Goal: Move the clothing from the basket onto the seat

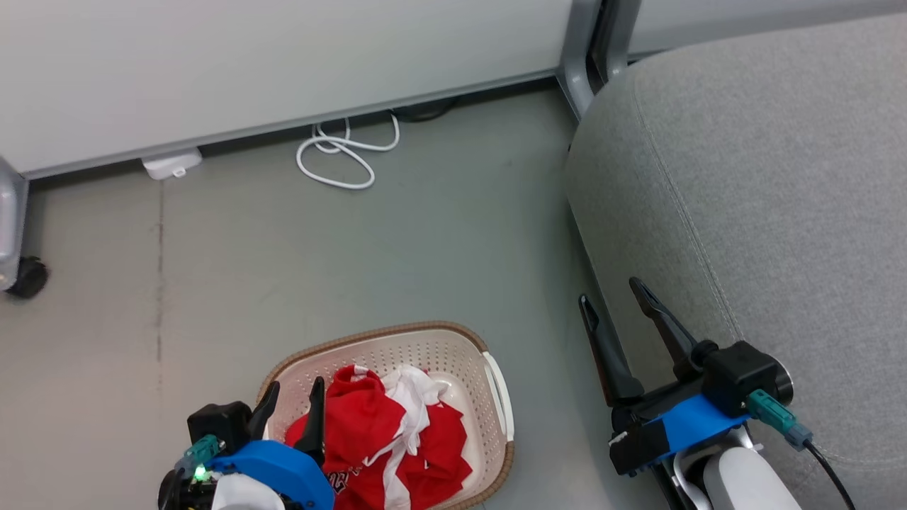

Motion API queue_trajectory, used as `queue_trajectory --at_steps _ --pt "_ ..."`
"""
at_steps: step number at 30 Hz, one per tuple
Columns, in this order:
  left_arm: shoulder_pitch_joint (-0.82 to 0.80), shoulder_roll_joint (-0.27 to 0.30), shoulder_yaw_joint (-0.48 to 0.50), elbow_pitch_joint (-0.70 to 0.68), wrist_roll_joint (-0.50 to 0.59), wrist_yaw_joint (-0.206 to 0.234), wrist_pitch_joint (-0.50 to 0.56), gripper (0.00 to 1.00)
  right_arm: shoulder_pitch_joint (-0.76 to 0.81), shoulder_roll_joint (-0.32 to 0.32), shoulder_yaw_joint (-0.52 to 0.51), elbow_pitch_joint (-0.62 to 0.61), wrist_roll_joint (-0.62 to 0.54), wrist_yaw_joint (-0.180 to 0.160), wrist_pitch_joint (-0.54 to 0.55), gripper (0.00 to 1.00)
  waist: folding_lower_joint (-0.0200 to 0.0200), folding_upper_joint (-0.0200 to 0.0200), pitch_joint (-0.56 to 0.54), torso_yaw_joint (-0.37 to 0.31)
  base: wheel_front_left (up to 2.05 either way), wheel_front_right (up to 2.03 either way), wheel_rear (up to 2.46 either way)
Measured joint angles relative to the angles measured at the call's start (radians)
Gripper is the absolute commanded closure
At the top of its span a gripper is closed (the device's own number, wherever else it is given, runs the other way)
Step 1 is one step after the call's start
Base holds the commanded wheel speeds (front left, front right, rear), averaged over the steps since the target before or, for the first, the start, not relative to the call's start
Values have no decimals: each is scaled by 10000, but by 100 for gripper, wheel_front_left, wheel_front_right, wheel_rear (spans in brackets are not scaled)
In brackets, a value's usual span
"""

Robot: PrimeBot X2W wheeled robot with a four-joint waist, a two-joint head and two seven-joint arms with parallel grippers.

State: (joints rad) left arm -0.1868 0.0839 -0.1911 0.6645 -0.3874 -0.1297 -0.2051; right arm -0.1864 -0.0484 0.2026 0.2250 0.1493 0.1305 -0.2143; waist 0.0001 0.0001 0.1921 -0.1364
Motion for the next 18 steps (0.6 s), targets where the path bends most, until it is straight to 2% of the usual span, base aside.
queue_trajectory --at_steps 7,18 --pt "-1244 437 -414 1530 -372 0 382 0 -607 -8 378 -163 305 0 -221 0 1 -1 1332 -679 0 0 0" --pt "-2789 1308 -811 2970 -892 0 857 0 -1392 -13 727 -232 963 0 -454 0 2 -1 3591 -1845 0 0 0"
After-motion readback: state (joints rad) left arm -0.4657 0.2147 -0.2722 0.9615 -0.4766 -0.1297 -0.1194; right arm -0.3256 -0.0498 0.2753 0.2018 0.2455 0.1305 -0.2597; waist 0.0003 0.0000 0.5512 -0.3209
